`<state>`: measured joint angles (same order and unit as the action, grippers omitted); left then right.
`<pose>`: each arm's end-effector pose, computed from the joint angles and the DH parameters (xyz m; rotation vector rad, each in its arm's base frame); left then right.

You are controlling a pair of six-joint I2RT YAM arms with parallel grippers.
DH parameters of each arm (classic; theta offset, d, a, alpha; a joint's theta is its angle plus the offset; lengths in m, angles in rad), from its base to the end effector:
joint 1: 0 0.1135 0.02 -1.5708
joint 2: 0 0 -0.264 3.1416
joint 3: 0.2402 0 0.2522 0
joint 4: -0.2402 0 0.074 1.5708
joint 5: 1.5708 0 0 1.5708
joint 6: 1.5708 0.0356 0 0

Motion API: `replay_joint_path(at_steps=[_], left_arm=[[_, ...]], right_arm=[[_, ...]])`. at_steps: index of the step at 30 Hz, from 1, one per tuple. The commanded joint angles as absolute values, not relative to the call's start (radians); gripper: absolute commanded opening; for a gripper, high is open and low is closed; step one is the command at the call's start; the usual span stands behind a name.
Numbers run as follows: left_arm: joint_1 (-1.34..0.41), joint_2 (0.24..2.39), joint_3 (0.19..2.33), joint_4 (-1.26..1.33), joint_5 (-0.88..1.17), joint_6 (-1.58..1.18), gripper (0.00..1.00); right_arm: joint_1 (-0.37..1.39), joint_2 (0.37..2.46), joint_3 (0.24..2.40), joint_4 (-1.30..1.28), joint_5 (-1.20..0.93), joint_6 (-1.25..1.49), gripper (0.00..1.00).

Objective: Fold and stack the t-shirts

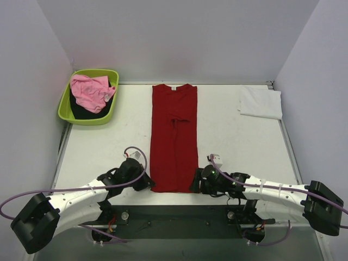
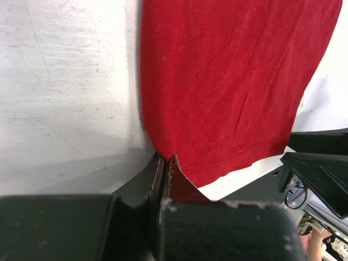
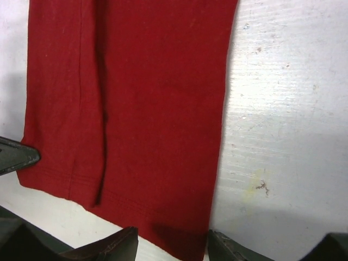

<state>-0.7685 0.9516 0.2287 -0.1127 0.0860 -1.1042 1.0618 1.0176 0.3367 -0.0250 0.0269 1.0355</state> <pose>0.1155 -0.1159 0.1302 -0.3970 2.6041 -0.8841 0.0948 0.1679 0.1595 -0.0174 2.5114 0.9879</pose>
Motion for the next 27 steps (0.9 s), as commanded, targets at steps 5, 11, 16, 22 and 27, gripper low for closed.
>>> replay_joint_path(at_steps=[5,11,16,22,27], left_arm=[[-0.793,0.933,0.236,-0.143,0.061,-1.121,0.0],[-0.821,0.896,0.224,-0.155,0.048,-1.143,0.0],[-0.85,0.908,0.193,-0.121,0.038,-1.17,0.0],[-0.972,0.907,0.183,-0.117,-0.037,-1.236,0.0],[-1.103,0.882,0.198,-0.168,-0.13,-1.308,0.0]], right_arm=[[1.077,1.025,0.287,-0.051,0.077,1.101,0.37],[1.078,1.035,0.282,-0.058,0.095,1.109,0.18],[1.081,1.065,0.298,-0.061,0.097,1.103,0.0],[1.138,1.045,0.308,-0.095,0.132,1.112,0.0],[1.235,0.968,0.321,-0.17,0.189,1.16,0.0]])
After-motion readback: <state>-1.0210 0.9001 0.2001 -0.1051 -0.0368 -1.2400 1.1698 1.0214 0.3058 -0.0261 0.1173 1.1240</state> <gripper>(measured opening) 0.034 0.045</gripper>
